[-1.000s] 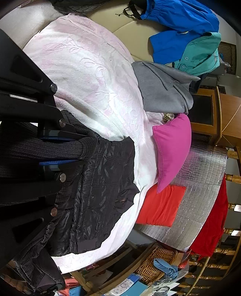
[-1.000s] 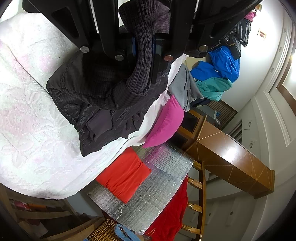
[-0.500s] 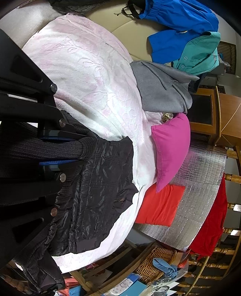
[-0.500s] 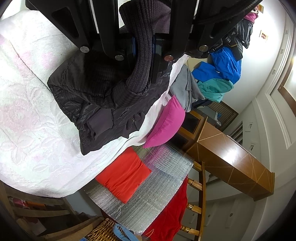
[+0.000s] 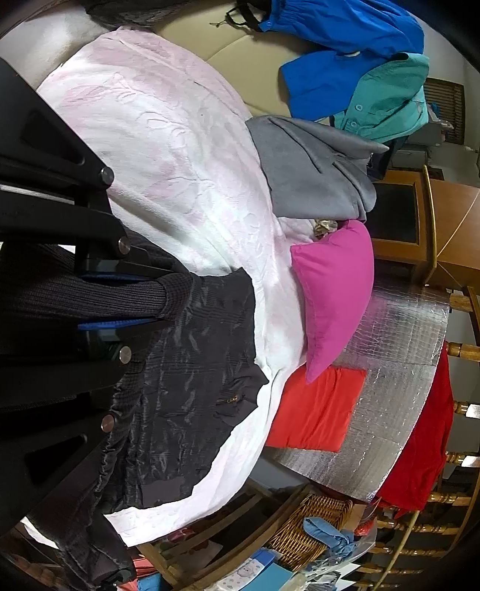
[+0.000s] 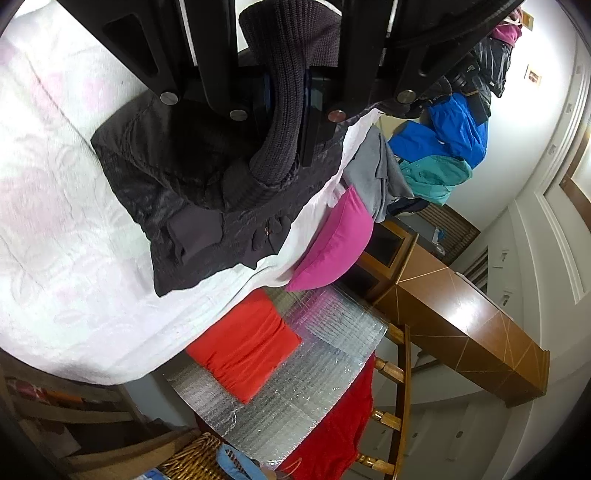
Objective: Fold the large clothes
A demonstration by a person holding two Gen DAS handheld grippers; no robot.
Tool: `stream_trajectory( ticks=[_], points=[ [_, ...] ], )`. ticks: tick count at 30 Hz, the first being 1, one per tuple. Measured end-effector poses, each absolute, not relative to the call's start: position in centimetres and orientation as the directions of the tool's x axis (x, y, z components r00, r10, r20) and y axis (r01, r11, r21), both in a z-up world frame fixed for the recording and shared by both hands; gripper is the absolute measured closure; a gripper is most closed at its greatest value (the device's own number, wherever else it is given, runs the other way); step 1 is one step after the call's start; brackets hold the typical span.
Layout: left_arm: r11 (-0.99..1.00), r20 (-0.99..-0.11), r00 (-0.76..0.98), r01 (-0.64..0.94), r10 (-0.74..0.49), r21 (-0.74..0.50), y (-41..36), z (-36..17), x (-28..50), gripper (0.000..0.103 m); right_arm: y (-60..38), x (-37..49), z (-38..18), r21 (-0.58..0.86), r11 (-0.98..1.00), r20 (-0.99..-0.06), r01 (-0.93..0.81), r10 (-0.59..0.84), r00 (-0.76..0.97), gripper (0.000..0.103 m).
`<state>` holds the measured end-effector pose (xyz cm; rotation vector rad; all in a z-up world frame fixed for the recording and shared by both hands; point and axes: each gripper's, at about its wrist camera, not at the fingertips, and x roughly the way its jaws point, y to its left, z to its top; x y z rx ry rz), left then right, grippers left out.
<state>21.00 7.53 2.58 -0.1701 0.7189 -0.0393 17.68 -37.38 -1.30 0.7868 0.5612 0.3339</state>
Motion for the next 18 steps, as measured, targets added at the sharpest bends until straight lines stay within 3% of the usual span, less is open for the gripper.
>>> stream_trajectory(
  ticks=[18],
  points=[
    [0.989, -0.643, 0.761, -0.015, -0.086, -0.149, 6.7, 3.3, 25.5, 0.086, -37.5, 23.1, 0.6, 0.699, 0.713, -0.377, -0.065, 0.444, 0.813, 0.091]
  ],
)
